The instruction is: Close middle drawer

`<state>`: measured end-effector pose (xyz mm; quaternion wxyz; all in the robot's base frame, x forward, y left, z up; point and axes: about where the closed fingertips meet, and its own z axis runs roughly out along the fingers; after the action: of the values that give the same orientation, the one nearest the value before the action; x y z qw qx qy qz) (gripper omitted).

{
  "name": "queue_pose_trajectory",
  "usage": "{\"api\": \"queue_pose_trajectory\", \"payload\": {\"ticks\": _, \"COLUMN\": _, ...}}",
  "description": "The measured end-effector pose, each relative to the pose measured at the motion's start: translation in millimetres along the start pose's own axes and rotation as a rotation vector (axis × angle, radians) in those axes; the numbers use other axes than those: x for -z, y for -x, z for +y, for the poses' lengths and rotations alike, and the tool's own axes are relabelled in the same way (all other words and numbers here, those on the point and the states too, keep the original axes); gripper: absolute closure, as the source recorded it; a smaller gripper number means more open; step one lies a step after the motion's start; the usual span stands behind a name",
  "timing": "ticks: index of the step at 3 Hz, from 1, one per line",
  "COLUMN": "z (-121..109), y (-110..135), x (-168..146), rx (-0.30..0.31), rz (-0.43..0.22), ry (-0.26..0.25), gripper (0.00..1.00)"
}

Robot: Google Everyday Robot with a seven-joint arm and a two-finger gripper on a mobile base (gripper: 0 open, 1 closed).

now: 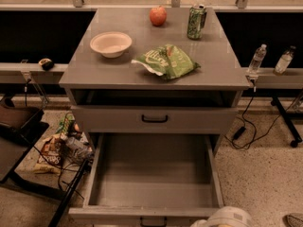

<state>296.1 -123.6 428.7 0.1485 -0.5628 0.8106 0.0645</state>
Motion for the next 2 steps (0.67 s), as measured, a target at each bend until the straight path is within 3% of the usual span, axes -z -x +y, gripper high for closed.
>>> {"api": "queue_pose_trajectory", "payload": {"ticks": 1, "z": -2, "y": 15, "x": -45, "rx": -0.079, "rz": -0.029, "ry": -0.004, "gripper": 1.0}}
{"api": "queue_pose_trajectory", "payload": {"ticks": 2, "z": -8, "y": 29, "x": -76, "rx": -0.073, "rz": -0.039, "ry": -0.034, "gripper": 1.0}}
